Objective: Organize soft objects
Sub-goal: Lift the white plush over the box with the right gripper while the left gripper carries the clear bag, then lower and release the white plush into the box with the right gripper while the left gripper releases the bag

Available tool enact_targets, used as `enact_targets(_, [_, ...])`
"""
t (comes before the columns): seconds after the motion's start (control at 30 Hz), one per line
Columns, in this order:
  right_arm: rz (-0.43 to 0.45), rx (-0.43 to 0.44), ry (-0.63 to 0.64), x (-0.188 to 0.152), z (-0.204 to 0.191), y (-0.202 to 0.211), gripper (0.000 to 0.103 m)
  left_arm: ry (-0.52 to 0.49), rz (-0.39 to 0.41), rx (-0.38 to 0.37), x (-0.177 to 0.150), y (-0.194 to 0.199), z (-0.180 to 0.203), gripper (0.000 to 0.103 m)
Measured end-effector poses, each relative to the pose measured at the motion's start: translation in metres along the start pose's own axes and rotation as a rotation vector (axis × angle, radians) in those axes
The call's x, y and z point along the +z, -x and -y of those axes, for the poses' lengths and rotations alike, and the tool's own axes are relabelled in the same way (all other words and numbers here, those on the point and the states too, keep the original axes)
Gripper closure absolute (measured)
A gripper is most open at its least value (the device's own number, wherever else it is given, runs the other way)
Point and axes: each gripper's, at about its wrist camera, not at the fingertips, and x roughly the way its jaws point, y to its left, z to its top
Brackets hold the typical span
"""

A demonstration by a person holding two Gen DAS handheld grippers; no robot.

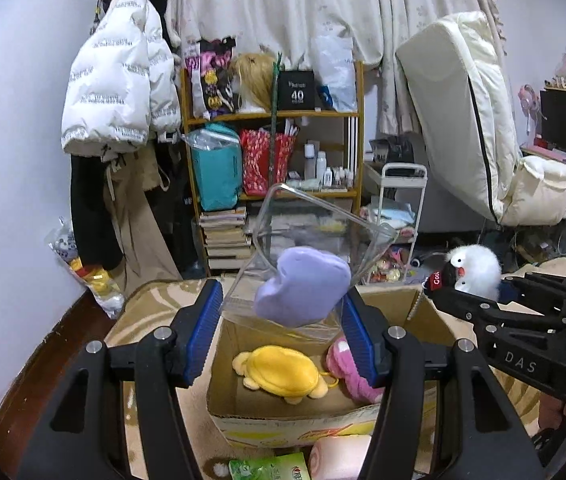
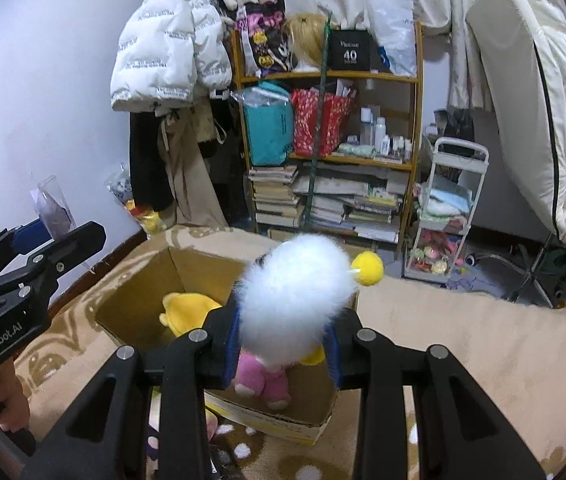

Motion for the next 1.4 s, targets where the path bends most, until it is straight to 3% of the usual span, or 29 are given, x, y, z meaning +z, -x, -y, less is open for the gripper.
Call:
enact_targets(0.33, [-0.119, 0.019, -0.035, -0.027, 0.008, -0.039, 0.067, 0.037, -0.124, -0.009, -0.024, -0.042, -0.008, 0.045])
enact_targets(0.67, [-0.142, 0.044, -0.064, -0.033, 0.016, -0.045, 0.066, 0.067, -0.171, -0.020, -0.033, -0.048, -0.012, 0.044])
enact_targets(0.77, [-0.152, 0.065, -0.075, -0.033, 0.017, -0.047, 0.065, 0.063, -0.181, -0.006, -0.035, -0.049, -0.012, 0.030])
enact_targets(1.03, [-0.163, 0.092, -0.090, -0.033, 0.017, -0.048, 0.062, 0.092, -0.182, 0.017, -0.034, -0.042, -0.019, 0.020])
enact_targets(1.2, [-0.146, 0.095, -0.090, -0.034, 0.013, -0.040, 0.041, 0.120, -0.179, 0.034, -0.032, -0.027, -0.028, 0.008])
enact_targets(1.4, [-0.106, 0.101, -0.098, -0.034, 0.008, -0.016, 0.015, 0.119, -0.207, 0.049, -0.035, -0.014, -0.032, 0.005])
